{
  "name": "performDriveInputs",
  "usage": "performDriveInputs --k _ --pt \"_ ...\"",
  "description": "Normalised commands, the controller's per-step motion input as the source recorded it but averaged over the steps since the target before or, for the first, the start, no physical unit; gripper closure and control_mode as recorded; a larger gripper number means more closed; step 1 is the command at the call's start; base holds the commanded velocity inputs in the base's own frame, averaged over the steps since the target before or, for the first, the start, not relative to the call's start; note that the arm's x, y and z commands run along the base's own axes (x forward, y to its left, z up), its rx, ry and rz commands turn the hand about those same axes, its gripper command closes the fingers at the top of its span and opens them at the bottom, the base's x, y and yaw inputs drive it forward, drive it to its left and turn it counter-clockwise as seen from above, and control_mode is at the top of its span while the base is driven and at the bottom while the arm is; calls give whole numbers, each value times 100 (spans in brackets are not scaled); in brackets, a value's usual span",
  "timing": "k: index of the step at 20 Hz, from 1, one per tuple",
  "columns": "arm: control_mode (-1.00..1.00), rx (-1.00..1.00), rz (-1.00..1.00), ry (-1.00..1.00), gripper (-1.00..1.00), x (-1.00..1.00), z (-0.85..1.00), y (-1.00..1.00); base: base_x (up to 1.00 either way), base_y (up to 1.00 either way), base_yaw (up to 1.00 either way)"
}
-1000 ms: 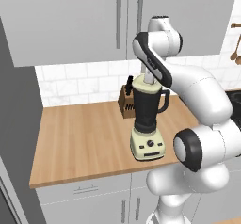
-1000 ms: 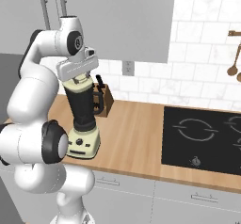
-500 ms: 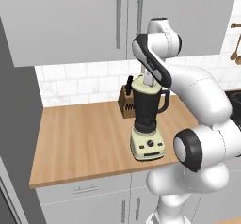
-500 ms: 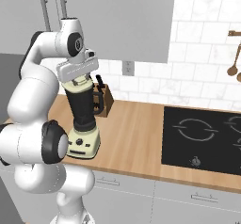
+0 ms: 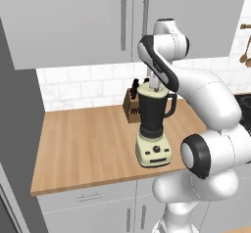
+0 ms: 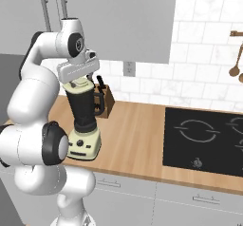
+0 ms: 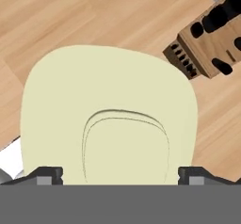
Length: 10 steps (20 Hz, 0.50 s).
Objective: Close the lid blender by securely placing the lid on top.
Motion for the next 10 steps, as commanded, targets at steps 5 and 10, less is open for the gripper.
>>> performDriveInputs --k 5,10 --pt "-100 2 -2 -7 -100 -4 15 0 0 0 0" --pt "-100 4 -2 -29 -100 -37 33 0 0 0 0"
